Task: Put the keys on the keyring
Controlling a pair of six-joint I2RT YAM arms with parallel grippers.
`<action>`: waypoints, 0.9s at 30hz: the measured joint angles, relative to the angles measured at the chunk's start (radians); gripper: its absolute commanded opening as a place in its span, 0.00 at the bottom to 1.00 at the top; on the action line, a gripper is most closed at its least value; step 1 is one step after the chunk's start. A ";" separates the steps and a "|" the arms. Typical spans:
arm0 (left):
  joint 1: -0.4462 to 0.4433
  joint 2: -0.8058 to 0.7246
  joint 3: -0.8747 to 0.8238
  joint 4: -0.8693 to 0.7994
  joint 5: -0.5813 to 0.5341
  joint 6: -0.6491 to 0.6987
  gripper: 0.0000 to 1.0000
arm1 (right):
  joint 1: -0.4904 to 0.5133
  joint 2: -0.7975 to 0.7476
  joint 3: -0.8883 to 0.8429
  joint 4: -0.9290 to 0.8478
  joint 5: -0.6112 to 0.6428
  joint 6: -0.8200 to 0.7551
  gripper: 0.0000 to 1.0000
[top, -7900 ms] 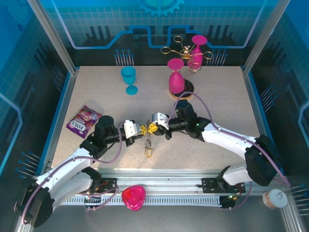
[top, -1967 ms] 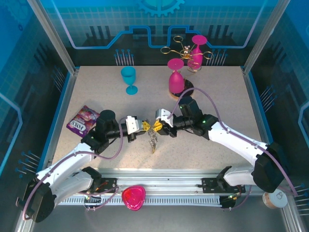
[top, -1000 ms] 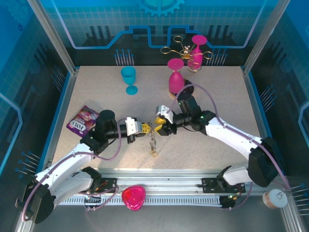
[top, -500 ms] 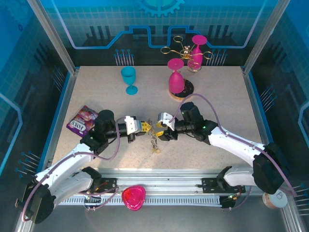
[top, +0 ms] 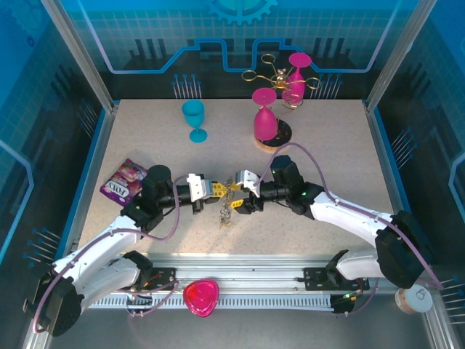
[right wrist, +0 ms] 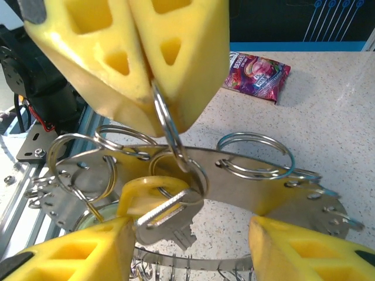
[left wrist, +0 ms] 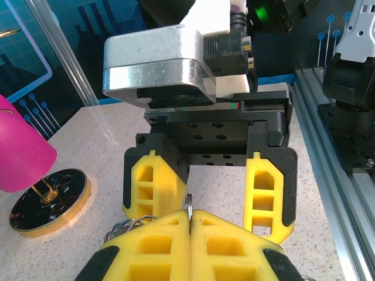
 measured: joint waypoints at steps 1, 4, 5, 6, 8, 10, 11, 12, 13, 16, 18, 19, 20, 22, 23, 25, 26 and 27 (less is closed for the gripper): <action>0.000 0.000 0.000 0.002 0.000 0.000 0.00 | 0.000 0.002 -0.001 0.005 0.000 0.004 0.52; 0.000 0.000 0.000 0.007 0.000 0.000 0.00 | 0.002 0.007 -0.002 0.027 0.006 0.015 0.46; 0.000 0.000 0.000 0.006 0.000 0.000 0.00 | 0.002 0.009 -0.002 0.034 0.011 0.022 0.42; 0.000 0.000 0.000 0.006 0.000 0.000 0.00 | 0.002 0.010 -0.002 0.039 0.013 0.026 0.38; 0.000 0.000 0.000 0.006 0.000 0.000 0.00 | 0.002 0.010 -0.002 0.044 0.020 0.030 0.32; 0.000 0.000 0.000 0.006 0.000 0.000 0.00 | 0.002 0.010 -0.004 0.051 0.030 0.034 0.26; 0.000 0.000 0.000 0.006 -0.001 0.000 0.00 | 0.002 0.010 -0.007 0.054 0.036 0.034 0.24; 0.000 0.000 0.000 0.006 -0.001 0.000 0.00 | 0.002 0.010 -0.010 0.056 0.042 0.035 0.21; 0.000 0.000 0.000 0.005 -0.001 0.001 0.00 | 0.002 0.010 -0.014 0.056 0.047 0.034 0.18; 0.000 0.000 0.000 0.005 -0.018 0.003 0.00 | 0.002 0.004 -0.024 0.056 0.072 0.029 0.06; 0.000 0.000 0.000 -0.002 -0.036 0.006 0.00 | 0.002 -0.007 -0.026 0.046 0.097 0.029 0.00; 0.000 0.000 0.000 -0.006 -0.042 0.009 0.00 | 0.002 -0.013 -0.026 0.040 0.109 0.026 0.00; 0.000 0.000 0.000 -0.014 -0.050 0.012 0.00 | 0.002 -0.022 -0.026 0.032 0.127 0.023 0.00; 0.000 0.001 0.000 -0.033 -0.065 0.025 0.00 | 0.003 -0.035 -0.026 0.015 0.156 0.019 0.00; 0.000 0.002 0.000 -0.044 -0.072 0.031 0.00 | 0.004 -0.041 -0.024 0.003 0.172 0.016 0.00; 0.000 0.005 0.000 -0.063 -0.085 0.036 0.00 | 0.005 -0.047 -0.019 -0.020 0.199 0.011 0.00; 0.000 0.009 0.000 -0.071 -0.092 0.039 0.00 | 0.006 -0.048 -0.014 -0.036 0.212 0.005 0.00; 0.000 0.013 0.000 -0.079 -0.101 0.043 0.00 | 0.008 -0.048 -0.005 -0.056 0.226 0.002 0.00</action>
